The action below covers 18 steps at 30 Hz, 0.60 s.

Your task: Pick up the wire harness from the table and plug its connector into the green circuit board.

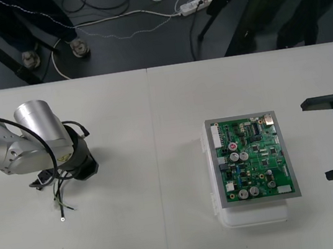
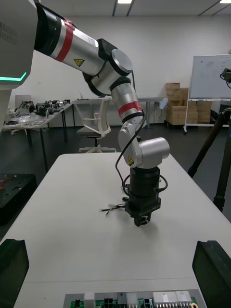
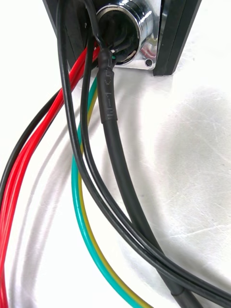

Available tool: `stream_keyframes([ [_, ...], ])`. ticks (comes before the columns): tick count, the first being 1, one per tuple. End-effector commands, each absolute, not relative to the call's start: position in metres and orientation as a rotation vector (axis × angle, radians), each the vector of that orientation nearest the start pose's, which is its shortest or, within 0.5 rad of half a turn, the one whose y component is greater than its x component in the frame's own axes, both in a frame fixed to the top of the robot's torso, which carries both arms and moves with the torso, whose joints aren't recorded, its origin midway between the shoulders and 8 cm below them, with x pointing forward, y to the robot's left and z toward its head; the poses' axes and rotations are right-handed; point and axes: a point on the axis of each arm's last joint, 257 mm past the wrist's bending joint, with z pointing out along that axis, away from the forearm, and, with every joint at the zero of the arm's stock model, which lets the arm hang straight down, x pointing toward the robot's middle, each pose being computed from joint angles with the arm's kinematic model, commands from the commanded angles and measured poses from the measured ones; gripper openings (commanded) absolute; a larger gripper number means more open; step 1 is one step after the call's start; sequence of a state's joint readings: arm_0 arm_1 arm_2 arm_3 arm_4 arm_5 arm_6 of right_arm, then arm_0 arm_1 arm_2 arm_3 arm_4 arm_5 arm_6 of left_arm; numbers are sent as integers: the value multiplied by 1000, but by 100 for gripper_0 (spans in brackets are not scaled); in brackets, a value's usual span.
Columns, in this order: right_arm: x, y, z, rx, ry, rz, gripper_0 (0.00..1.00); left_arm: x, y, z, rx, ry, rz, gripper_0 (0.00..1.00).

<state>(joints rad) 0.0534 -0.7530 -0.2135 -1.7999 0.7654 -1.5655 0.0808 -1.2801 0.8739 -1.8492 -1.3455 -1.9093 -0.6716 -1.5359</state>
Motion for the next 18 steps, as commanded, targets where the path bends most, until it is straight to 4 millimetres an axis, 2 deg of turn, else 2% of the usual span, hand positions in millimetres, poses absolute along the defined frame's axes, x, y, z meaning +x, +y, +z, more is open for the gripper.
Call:
stream_keyframes([
  [1,272,-178,-59,-1379,860,883,100,502,250,-366,-2443,1547,-449,0],
  [10,272,-179,-60,-1386,843,864,100,530,253,-312,-2658,1278,-562,0],
  [15,272,-179,-61,-1384,850,868,100,526,251,-280,-2763,1194,-579,0],
  [16,272,-179,-61,-1384,850,870,100,524,247,-264,-2813,1161,-587,0],
  [18,272,-178,-61,-1384,850,871,100,519,243,-249,-2859,1137,-584,0],
])
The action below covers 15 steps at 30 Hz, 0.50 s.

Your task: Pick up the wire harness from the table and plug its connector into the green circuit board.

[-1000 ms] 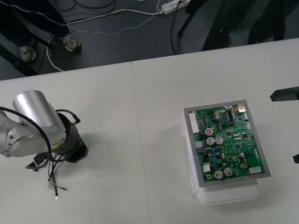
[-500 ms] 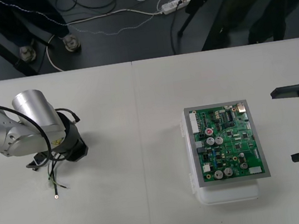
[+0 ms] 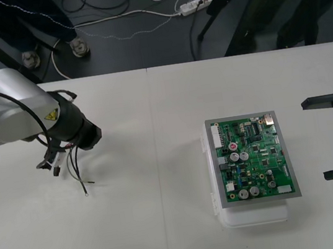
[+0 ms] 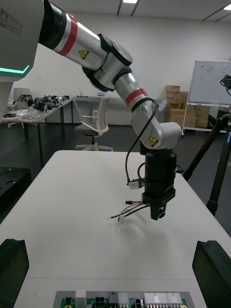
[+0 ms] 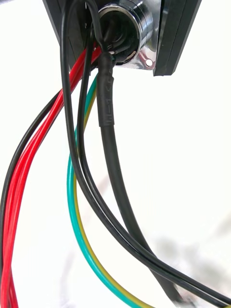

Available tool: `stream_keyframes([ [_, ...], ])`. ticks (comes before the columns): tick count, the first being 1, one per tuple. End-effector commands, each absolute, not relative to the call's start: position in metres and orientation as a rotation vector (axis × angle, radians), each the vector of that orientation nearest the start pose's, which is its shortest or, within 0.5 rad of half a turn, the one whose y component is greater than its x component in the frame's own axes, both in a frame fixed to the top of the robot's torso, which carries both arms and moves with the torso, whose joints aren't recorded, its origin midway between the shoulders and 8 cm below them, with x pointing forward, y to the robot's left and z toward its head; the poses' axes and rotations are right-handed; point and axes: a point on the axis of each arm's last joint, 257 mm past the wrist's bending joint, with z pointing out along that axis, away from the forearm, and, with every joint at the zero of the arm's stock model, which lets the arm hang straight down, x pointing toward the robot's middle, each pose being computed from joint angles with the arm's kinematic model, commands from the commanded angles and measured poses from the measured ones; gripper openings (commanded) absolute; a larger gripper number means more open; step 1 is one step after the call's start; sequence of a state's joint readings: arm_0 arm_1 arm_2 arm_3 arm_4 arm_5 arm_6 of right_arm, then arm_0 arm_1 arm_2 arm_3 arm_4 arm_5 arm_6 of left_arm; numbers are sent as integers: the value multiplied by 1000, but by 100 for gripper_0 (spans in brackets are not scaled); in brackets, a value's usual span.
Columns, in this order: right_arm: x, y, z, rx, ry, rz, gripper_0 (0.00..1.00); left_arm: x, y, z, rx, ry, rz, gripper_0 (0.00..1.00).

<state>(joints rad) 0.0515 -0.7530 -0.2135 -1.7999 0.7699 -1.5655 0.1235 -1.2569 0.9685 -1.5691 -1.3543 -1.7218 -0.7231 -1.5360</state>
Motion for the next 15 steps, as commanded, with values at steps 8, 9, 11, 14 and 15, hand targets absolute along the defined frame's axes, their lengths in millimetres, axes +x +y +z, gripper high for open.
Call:
stream_keyframes([
  [8,272,-178,-61,-1383,854,876,100,506,243,-186,-3057,972,-551,0],
  [9,272,-178,-62,-1382,855,876,100,505,244,-176,-3085,939,-549,0],
  [11,272,-179,-62,-1381,858,878,100,501,247,-163,-3128,893,-538,0],
  [14,272,-178,-62,-1378,860,882,100,498,252,-140,-3238,776,-538,0],
  [15,272,-178,-62,-1379,859,881,100,497,253,-134,-3277,740,-540,0],
])
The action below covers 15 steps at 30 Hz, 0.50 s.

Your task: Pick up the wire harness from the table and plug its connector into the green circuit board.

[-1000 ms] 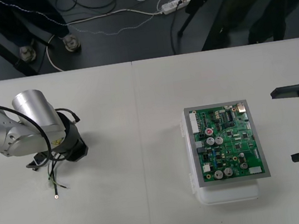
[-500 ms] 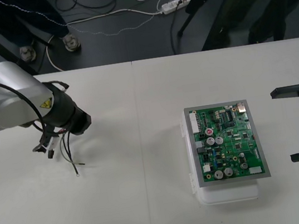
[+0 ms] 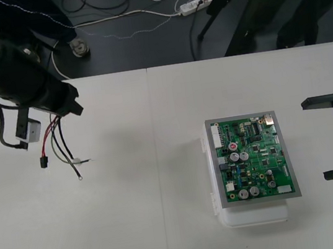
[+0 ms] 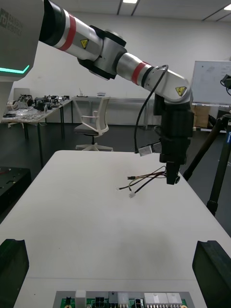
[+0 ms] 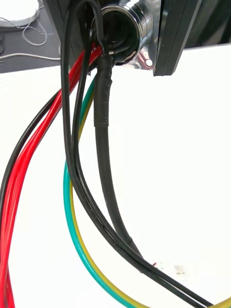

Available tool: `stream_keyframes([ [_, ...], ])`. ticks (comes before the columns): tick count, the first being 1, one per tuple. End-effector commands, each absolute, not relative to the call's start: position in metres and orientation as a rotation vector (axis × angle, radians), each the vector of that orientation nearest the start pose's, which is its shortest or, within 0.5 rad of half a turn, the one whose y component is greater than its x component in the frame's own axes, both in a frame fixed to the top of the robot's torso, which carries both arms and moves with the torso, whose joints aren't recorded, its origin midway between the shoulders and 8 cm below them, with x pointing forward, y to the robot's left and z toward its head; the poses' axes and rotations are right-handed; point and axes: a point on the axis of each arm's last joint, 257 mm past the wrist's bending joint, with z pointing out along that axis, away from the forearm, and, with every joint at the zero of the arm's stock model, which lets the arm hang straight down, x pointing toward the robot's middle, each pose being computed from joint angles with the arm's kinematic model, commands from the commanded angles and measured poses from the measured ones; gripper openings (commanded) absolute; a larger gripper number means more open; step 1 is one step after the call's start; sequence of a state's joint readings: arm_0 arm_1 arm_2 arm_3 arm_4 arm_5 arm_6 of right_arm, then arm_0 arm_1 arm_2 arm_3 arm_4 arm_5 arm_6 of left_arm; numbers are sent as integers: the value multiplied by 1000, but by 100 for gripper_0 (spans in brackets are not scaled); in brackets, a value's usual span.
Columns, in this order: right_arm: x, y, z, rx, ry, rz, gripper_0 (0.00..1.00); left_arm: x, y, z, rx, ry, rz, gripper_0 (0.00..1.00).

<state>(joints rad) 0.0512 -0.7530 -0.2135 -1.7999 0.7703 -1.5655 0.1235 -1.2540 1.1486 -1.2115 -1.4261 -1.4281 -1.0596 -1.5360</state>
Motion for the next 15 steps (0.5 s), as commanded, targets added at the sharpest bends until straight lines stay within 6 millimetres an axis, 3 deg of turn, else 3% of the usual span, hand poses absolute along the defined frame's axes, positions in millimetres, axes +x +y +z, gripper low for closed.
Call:
stream_keyframes([
  [1,272,-178,-62,-1378,860,882,100,496,254,-124,-3326,697,-550,0],
  [7,272,-178,-62,-1378,860,882,100,486,258,-94,-3476,538,-540,0],
  [15,271,-179,-63,-1374,868,888,100,459,247,-65,-3700,240,-463,0],
])
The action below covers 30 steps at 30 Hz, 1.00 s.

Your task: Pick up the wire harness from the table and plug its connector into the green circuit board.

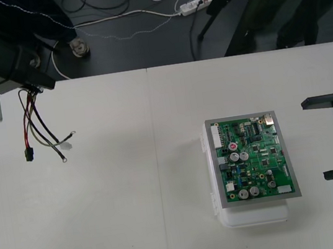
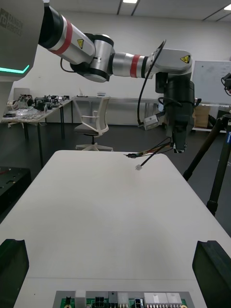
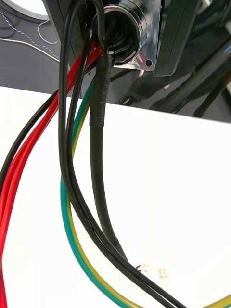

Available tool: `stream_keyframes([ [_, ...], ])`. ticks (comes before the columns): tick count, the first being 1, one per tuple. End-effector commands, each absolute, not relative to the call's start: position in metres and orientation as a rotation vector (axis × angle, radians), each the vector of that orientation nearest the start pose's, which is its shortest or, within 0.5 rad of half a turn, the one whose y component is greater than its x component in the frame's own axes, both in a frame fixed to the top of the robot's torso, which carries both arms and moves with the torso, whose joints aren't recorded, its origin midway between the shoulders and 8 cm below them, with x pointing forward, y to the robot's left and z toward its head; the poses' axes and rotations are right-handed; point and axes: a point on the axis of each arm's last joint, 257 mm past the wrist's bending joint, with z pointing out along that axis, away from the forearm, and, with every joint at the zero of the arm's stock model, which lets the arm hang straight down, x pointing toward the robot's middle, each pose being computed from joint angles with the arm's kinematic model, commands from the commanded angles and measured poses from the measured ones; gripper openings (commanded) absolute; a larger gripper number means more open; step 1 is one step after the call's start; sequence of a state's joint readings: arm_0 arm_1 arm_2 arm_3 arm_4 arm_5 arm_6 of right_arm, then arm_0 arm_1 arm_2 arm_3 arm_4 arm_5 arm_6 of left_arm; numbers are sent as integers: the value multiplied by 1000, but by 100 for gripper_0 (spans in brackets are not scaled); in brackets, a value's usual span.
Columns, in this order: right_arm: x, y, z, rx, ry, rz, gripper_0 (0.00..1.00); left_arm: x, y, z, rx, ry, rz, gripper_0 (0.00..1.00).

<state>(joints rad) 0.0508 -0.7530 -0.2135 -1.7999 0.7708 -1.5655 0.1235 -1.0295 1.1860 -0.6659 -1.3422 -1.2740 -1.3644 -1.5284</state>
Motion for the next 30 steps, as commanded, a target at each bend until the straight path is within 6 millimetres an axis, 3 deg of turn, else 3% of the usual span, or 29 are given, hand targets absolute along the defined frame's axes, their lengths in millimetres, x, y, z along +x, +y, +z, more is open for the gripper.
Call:
stream_keyframes([
  [1,271,-179,-64,-1375,870,888,100,453,246,-62,2503,-111,289,0],
  [4,271,-179,-63,-1374,869,889,100,443,241,-58,2459,8,235,0],
  [9,271,-179,-64,-1377,868,883,100,442,240,-54,2357,249,191,0],
  [19,272,-179,-65,-1378,874,885,100,435,231,-80,2152,596,19,0],
  [25,273,-180,-66,-1374,888,889,100,431,213,-85,2047,731,5,0],
  [30,274,-182,-70,-1370,903,889,100,410,178,-99,1962,857,-116,0],
])
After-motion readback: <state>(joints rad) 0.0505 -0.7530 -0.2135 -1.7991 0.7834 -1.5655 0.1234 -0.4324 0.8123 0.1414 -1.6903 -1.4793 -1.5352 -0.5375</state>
